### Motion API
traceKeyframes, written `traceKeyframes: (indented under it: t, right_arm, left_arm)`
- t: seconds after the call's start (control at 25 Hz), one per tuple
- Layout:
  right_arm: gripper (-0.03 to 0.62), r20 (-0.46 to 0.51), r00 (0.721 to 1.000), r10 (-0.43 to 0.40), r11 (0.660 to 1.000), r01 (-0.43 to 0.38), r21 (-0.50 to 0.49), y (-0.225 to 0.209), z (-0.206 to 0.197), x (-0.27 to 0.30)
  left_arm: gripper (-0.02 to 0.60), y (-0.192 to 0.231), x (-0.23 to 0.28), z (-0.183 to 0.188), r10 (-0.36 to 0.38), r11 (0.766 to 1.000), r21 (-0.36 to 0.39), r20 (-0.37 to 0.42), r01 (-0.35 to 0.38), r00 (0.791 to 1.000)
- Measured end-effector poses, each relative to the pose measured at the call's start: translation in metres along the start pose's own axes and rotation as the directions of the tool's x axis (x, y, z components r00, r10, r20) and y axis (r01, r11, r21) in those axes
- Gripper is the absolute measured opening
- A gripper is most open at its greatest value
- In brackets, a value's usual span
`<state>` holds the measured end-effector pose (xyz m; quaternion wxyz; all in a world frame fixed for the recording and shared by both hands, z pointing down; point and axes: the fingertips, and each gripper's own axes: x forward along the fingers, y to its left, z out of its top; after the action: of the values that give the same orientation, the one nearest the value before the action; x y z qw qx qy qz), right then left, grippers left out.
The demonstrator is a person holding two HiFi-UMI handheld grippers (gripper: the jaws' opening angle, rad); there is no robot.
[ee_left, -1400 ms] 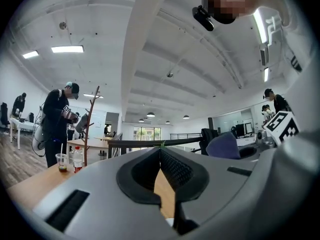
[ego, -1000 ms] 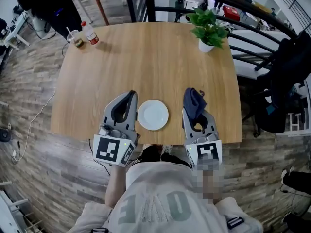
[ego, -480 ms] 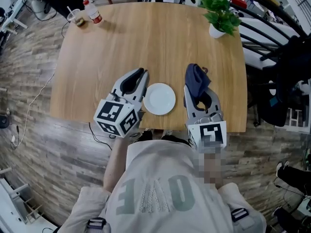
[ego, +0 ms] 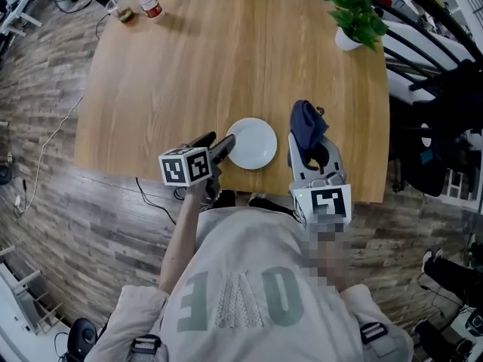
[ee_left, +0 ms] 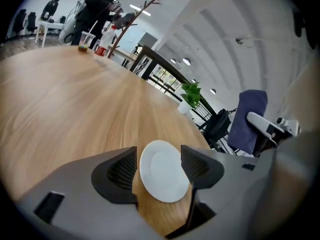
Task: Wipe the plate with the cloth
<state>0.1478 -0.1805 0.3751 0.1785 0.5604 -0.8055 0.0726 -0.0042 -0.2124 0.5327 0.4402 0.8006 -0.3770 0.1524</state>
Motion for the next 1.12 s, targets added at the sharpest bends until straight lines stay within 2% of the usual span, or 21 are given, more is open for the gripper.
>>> traceKeyframes:
  t: [0.16,0.28,0.36,0.76,0.96,1.04,1.12]
  right_arm:
    - [0.055,-0.022,1.000,-0.008,1.000,0.008,0.019,-0.003,-0.009,0.001]
    - [0.055,-0.035,0.999,-0.010,1.000,0.011,0.016,-0.004,-0.011,0.004]
    - [0.057,-0.043,0.999,-0.015,1.000,0.016,0.012,-0.005,-0.013,0.004]
    - [0.055,-0.067,0.997,-0.024,1.000,0.025,0.017,-0.008,-0.025,-0.001]
    - [0.055,-0.074,0.997,-0.019,1.000,0.020,0.009,-0.006,-0.028,0.000]
    - [0.055,-0.102,0.995,-0.018,0.999,0.015,-0.030,-0.004,-0.032,0.004]
    - [0.057,-0.179,0.984,-0.013,0.990,-0.012,-0.137,-0.002,-0.046,0.014]
  left_arm:
    - [0.272,0.010,0.009,-0.028,-0.017,0.993,-0.117,-0.080,0.008,0.997]
    - [0.272,0.011,0.015,-0.036,-0.070,0.970,-0.237,-0.078,0.050,0.995]
    - [0.272,0.012,0.017,-0.041,-0.085,0.960,-0.273,-0.083,0.059,0.993]
    - [0.202,0.009,0.029,-0.047,-0.108,0.952,-0.297,-0.114,0.070,0.988]
    - [0.046,0.017,0.031,-0.058,-0.056,0.958,-0.286,-0.164,0.007,0.985]
    - [0.044,0.018,0.030,-0.059,-0.052,0.953,-0.303,-0.152,0.003,0.987]
    - [0.043,0.019,0.031,-0.058,-0.056,0.947,-0.321,-0.142,0.007,0.988]
